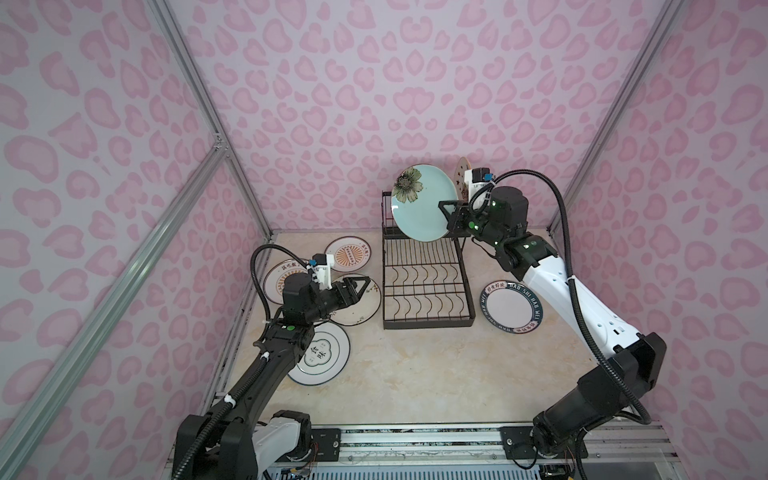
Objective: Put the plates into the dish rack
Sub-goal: 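Carry the teal plate to the far slot with right gripper while left releases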
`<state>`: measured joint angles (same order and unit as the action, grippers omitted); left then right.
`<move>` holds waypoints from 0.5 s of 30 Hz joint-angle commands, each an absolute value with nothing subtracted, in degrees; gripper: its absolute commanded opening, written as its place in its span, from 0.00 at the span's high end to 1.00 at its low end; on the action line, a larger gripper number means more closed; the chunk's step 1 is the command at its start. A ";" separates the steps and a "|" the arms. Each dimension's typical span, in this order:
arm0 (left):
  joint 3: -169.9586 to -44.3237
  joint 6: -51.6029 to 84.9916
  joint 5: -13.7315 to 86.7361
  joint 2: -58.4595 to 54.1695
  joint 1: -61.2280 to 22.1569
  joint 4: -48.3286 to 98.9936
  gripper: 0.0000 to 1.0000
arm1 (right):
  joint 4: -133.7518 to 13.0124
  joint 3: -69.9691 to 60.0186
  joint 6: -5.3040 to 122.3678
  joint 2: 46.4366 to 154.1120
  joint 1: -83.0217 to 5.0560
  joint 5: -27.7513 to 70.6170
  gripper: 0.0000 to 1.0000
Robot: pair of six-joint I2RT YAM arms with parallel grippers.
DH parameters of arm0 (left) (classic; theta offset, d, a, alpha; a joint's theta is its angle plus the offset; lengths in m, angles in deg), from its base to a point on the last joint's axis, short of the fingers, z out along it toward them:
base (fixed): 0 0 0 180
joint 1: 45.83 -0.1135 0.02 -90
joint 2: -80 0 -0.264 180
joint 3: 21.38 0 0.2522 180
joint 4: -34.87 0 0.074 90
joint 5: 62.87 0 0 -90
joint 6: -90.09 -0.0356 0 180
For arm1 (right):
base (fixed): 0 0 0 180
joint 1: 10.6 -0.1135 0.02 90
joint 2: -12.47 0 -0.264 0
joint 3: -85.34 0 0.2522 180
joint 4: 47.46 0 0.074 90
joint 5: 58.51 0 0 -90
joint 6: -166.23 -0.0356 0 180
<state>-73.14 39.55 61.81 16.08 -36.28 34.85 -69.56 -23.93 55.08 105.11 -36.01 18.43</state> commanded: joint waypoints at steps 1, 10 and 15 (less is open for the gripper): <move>-73.02 38.52 62.16 17.02 -36.28 35.66 0.28 | -66.56 -27.17 57.81 106.58 -36.41 26.00 1.00; -72.79 38.87 62.58 18.36 -36.25 34.91 0.27 | -69.38 -35.40 64.01 111.54 -39.34 44.95 1.00; -72.63 37.45 61.52 19.91 -36.32 32.65 0.27 | -69.39 -38.43 66.72 114.84 -40.63 53.83 1.00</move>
